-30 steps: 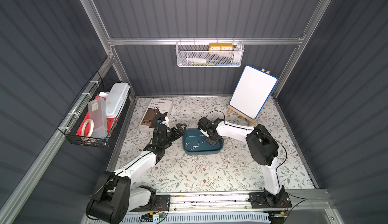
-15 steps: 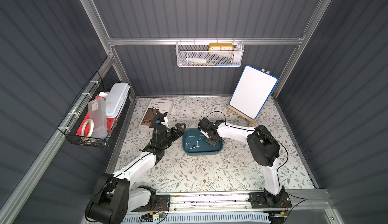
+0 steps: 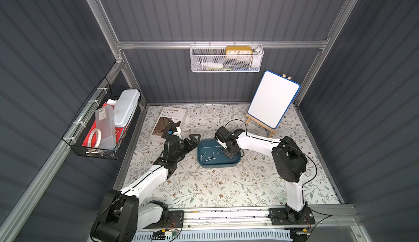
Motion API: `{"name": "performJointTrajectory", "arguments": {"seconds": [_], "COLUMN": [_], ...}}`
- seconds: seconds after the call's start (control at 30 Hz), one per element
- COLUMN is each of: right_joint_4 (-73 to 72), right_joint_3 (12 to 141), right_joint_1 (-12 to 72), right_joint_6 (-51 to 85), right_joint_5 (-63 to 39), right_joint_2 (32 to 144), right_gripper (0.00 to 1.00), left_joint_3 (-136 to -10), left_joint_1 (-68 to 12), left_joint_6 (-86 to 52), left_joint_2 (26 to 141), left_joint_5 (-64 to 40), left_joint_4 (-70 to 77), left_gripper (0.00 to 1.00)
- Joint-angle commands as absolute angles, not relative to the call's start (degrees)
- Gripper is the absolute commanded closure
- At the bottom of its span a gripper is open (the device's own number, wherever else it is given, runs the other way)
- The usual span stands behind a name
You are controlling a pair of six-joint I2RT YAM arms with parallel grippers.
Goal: Take out the screws from the storage box
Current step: Pick up the screw from the storage box.
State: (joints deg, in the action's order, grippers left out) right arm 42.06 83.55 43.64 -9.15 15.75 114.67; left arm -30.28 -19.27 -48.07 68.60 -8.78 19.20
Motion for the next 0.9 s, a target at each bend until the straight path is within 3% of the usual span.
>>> {"name": "performJointTrajectory", "arguments": {"seconds": [0.0,0.5,0.87], "right_joint_4": [43.92,46.44,43.94], "right_joint_3": [83.32,84.65,79.99], "right_joint_1": [43.87,43.88,43.86], "right_joint_6": [-5.98,10.18,22.81], "right_joint_5": [14.96,5.63,5.31], "right_joint_2": [112.86,108.14,99.7], "right_gripper": [0.98,0.98,0.98], "left_joint_3": [-29.44,-31.24,-32.05], "left_joint_1": [-19.54,-19.57,-19.58], "left_joint_6": [-48.46,-48.21,-49.04], "left_joint_2": [67.34,67.48,64.64], "left_joint_5": [-8.44,-6.31,-5.53], "left_joint_4": [18.72,15.06,13.21], "left_gripper": [0.08,0.08,0.08]}}
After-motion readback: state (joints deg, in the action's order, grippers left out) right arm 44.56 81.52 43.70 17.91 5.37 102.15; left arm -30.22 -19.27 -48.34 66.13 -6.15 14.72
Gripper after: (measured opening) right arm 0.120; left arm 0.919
